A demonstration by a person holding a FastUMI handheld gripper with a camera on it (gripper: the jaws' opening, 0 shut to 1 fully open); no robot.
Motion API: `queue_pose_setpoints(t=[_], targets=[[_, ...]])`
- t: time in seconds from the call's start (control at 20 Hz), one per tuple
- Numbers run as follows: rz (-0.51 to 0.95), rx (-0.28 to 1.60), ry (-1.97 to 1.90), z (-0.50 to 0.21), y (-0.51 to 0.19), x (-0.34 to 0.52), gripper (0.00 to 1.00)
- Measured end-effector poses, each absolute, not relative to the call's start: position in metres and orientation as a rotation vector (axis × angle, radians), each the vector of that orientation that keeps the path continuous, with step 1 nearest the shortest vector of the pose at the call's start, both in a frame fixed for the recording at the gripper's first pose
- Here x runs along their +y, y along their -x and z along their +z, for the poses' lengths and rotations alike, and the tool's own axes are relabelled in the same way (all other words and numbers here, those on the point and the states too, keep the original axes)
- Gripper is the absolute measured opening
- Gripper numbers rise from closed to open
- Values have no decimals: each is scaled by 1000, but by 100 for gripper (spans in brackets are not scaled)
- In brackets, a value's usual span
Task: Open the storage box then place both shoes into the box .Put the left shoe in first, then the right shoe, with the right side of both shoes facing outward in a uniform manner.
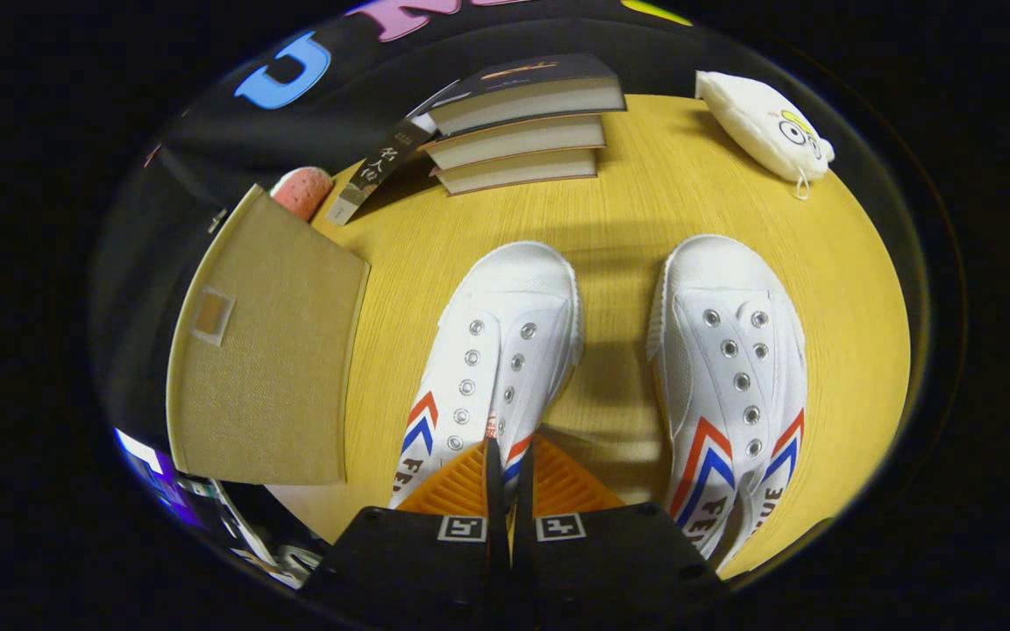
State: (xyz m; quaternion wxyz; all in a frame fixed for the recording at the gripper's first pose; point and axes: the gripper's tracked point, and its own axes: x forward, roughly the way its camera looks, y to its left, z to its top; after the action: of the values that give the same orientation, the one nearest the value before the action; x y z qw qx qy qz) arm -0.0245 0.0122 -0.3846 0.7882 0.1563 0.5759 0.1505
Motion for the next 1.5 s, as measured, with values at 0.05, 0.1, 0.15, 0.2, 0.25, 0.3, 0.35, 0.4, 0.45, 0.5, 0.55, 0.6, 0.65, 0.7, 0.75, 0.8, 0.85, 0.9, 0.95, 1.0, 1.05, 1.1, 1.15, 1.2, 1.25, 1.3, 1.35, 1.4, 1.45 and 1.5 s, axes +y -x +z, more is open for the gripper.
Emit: queue_pose_setpoints(t=[0.05, 0.1, 0.15, 0.2, 0.25, 0.3, 0.35, 0.4, 0.45, 0.5, 0.55, 0.6, 0.65, 0.7, 0.75, 0.8, 0.85, 0.9, 0.95, 1.0, 1.05, 1.1, 1.15, 1.2, 1.25, 1.3, 1.35, 1.4, 1.45, 1.5], targets=[[328, 1229, -327, -383, 23, 11, 6], [331, 1220, -317, -379, 23, 12, 5], [336, 1209, -319, -372, 24, 13, 6], [341, 1209, -326, -366, 28, 14, 6], [343, 1209, -332, -362, 31, 15, 5], [343, 1205, -339, -359, 34, 16, 5], [339, 1205, -342, -356, 37, 16, 5], [327, 1205, -354, -354, 38, 17, 5], [307, 1204, -376, -351, 39, 17, 5], [297, 1204, -406, -346, 40, 19, 5], [281, 1189, -437, -340, 38, 20, 5], [267, 1180, -463, -333, 38, 20, 5], [251, 1164, -490, -325, 37, 20, 5], [240, 1149, -513, -316, 36, 21, 5], [228, 1137, -542, -306, 36, 23, 5], [217, 1122, -577, -295, 35, 26, 5], [208, 1108, -612, -283, 35, 28, 5], [204, 1095, -641, -271, 35, 31, 5], [199, 1075, -660, -259, 34, 33, 5], [197, 1058, -668, -248, 33, 35, 5], [196, 1046, -675, -239, 33, 38, 5], [190, 1025, -690, -227, 31, 41, 5], [190, 1003, -705, -214, 28, 44, 5], [193, 984, -716, -200, 27, 48, 5], [200, 963, -728, -187, 25, 54, 5], [208, 944, -737, -175, 22, 60, 5], [219, 929, -745, -162, 20, 68, 5], [233, 917, -753, -150, 17, 78, 5], [246, 905, -761, -141, 15, 89, 5], [263, 900, -767, -134, 13, 103, 5]])
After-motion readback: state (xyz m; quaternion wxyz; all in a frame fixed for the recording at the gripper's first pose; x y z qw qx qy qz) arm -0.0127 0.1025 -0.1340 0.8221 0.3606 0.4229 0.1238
